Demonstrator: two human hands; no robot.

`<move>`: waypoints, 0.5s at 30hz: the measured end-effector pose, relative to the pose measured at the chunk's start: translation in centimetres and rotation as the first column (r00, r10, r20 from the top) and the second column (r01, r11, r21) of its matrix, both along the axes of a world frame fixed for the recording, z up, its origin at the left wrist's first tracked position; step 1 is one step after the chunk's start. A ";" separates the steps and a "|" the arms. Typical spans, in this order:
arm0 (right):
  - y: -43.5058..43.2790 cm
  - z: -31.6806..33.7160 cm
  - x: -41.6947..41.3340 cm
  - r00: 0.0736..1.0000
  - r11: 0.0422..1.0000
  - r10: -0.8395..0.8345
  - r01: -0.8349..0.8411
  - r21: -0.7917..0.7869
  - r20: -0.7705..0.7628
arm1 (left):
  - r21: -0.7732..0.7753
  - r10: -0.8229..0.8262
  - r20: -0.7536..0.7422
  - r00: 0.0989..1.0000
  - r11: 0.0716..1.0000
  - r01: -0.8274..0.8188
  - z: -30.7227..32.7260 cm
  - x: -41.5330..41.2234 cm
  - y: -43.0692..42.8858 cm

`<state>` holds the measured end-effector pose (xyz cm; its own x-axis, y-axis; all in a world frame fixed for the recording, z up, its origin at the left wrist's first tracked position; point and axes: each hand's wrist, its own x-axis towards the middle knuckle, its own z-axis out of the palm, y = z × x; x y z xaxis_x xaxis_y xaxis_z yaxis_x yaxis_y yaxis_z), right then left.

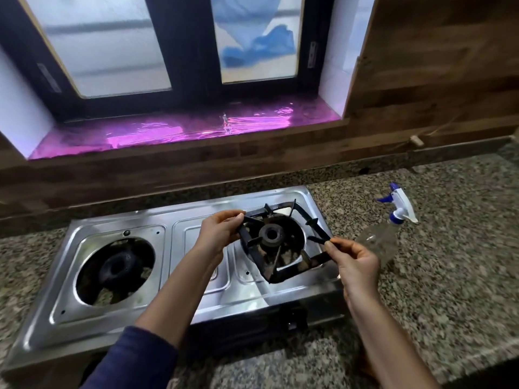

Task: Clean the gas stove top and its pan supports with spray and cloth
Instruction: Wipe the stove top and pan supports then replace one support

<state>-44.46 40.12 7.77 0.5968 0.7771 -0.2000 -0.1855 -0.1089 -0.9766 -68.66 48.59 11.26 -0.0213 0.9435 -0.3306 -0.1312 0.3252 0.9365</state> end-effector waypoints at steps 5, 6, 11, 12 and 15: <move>0.9 -0.8 -0.2 0.994 0.998 -0.017 0.023 -0.051 0.105 | 0.056 -0.096 -0.243 0.965 0.992 0.113 -1.1 -0.2 3.6; 1.1 -1.0 -0.2 0.991 0.998 -0.020 0.028 -0.062 0.130 | 0.084 -0.112 -0.302 0.947 0.986 0.144 -1.1 -0.3 4.2; 1.9 -1.1 -0.7 0.966 0.996 -0.013 0.036 -0.086 0.258 | 0.130 -0.186 -0.464 0.866 0.953 0.274 -1.6 -1.2 6.6; 1.9 -0.8 -0.9 0.958 0.996 -0.004 0.031 -0.089 0.288 | 0.135 -0.187 -0.477 0.859 0.950 0.282 -1.8 -1.5 7.0; 1.7 -0.4 -1.4 0.932 0.995 0.028 0.009 -0.100 0.362 | 0.167 -0.175 -0.519 0.837 0.939 0.300 -2.5 -2.1 8.0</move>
<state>-45.89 41.84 7.40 0.6358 0.7704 -0.0467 0.1811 -0.2077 -0.9613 -70.79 56.60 8.73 0.1131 0.9876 -0.1087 0.4174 0.0520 0.9072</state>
